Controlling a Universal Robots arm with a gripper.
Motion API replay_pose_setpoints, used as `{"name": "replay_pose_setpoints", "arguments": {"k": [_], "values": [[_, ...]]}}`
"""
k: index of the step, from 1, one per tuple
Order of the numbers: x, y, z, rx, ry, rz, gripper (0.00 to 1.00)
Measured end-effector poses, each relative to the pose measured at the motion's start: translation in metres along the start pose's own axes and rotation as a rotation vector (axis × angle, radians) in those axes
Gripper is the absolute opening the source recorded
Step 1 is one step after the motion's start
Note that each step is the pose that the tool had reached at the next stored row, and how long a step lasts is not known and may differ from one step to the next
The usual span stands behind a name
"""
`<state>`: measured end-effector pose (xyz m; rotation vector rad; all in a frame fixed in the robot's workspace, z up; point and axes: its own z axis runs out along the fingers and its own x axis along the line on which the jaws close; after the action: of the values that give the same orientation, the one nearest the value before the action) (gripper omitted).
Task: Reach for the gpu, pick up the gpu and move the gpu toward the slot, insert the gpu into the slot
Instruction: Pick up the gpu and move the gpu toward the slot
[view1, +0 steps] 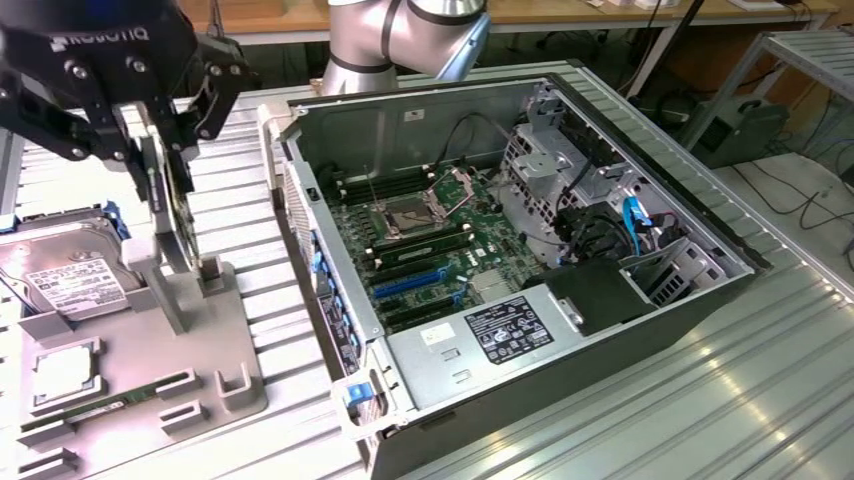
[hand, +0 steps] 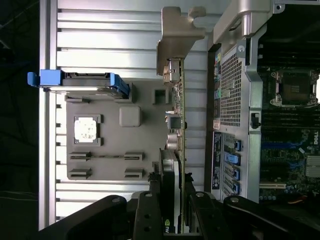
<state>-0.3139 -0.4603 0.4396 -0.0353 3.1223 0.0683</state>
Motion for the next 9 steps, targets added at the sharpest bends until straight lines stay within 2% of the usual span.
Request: {"name": "replay_pose_setpoints", "arguments": {"k": [2, 4, 6, 9], "values": [[-0.002, 0.0001, 0.0003, 0.0001, 0.0001, 0.0, 0.27], [-0.008, 0.0, 0.0005, 0.0002, 0.0002, 0.0, 0.27], [-0.024, -0.0004, 0.0008, 0.0002, 0.0002, 0.0, 0.27], [-0.041, -0.0007, 0.0011, 0.0001, 0.0001, 0.0, 0.27]]}}
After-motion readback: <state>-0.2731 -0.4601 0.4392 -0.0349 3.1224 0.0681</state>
